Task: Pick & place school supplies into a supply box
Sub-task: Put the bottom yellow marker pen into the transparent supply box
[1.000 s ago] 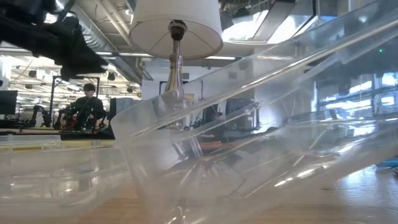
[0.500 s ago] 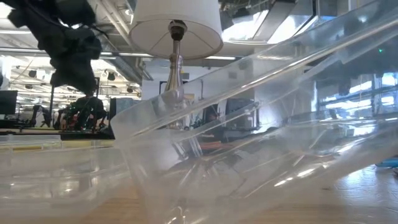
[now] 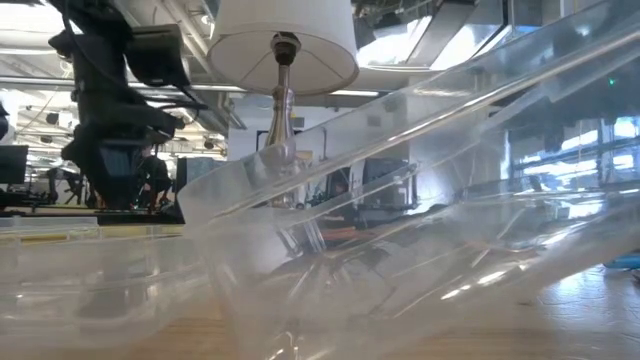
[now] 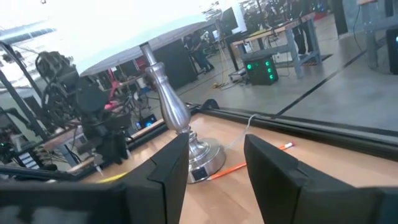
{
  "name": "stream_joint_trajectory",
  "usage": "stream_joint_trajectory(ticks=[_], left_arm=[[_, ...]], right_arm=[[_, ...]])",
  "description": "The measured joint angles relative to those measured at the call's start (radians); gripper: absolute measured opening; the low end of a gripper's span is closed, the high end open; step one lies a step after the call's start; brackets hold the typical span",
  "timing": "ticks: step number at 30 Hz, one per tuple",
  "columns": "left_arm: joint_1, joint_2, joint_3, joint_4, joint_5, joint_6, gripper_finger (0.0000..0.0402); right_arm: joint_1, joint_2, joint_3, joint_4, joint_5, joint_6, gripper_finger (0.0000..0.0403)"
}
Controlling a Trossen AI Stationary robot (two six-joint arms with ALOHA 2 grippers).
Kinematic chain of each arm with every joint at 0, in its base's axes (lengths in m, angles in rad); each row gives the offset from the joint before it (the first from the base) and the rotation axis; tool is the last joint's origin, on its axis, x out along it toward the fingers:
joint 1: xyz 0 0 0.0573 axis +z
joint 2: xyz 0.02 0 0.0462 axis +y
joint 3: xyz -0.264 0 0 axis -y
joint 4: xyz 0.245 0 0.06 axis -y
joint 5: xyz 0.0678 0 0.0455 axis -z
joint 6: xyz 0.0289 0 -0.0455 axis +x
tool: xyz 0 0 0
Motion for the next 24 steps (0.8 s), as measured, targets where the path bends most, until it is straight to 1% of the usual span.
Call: stream_joint_trajectory(ticks=[7, 12, 18, 21, 24], left_arm=[[-0.048, 0.091, 0.0, 0.094, -0.01, -0.043, 0.0138], [-0.064, 0.155, 0.0, 0.104, -0.035, -0.068, 0.0138], [-0.07, 0.231, 0.005, 0.102, -0.037, -0.068, 0.0138], [-0.069, 0.25, 0.005, 0.097, -0.038, -0.068, 0.0135], [-0.069, 0.252, 0.005, 0.096, -0.039, -0.068, 0.0124]], right_arm=[[0.0, 0.0, 0.0, 0.0, 0.0, -0.013, 0.0159], [0.0, 0.0, 0.0, 0.0, 0.0, -0.013, 0.0159], [0.0, 0.0, 0.0, 0.0, 0.0, -0.016, 0.0159], [0.0, 0.0, 0.0, 0.0, 0.0, -0.016, 0.0159], [0.0, 0.0, 0.0, 0.0, 0.0, -0.017, 0.0159]])
